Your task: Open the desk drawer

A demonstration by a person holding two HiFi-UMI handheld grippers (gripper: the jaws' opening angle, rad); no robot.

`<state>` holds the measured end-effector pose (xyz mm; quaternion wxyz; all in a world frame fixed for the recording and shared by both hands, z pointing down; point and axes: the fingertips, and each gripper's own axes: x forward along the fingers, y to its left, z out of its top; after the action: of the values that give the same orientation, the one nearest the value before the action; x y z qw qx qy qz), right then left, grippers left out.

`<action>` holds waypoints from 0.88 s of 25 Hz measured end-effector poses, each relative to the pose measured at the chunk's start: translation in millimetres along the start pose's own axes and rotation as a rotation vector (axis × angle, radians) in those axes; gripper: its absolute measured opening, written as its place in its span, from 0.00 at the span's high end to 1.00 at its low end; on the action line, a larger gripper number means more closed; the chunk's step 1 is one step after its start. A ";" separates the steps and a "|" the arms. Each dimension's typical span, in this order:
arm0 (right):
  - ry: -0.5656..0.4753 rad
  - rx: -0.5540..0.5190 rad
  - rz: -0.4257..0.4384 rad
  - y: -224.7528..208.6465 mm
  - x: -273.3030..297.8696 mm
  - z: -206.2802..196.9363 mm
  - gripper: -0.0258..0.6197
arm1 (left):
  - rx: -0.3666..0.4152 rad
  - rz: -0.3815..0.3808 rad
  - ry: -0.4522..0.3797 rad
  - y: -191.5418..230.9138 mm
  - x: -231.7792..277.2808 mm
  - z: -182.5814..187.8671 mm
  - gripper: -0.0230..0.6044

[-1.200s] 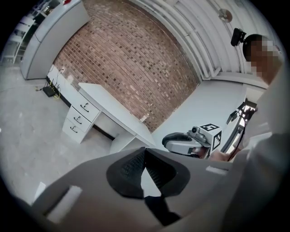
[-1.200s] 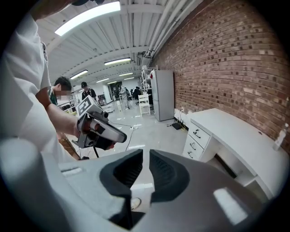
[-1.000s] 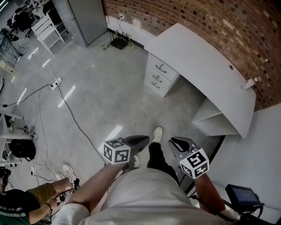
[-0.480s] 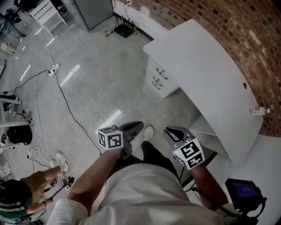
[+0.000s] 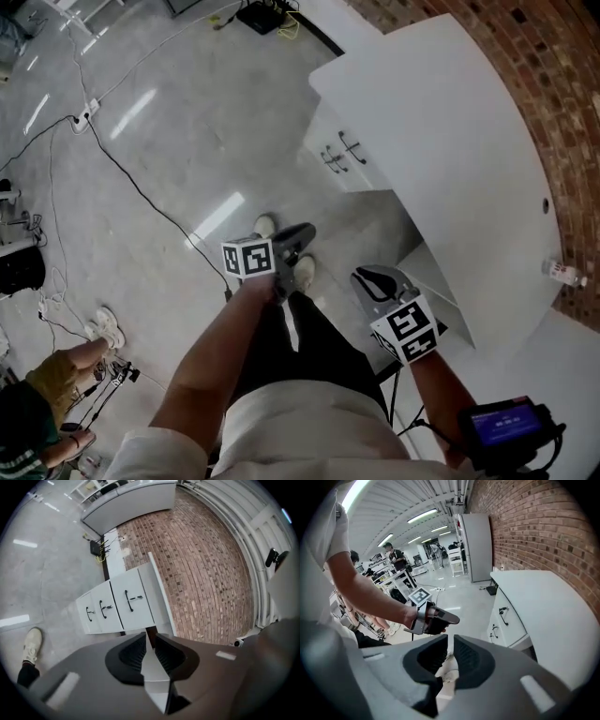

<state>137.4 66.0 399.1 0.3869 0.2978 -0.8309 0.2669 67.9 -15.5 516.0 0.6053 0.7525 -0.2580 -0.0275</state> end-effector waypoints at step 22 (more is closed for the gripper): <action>0.220 0.098 0.060 -90.5 222.1 -68.8 0.90 | -0.286 -0.163 -0.055 273.5 238.2 65.9 0.85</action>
<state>117.9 -13.2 634.9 0.4527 0.2603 -0.7779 0.3497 153.7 -211.6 816.1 0.6948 0.6759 -0.2061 -0.1337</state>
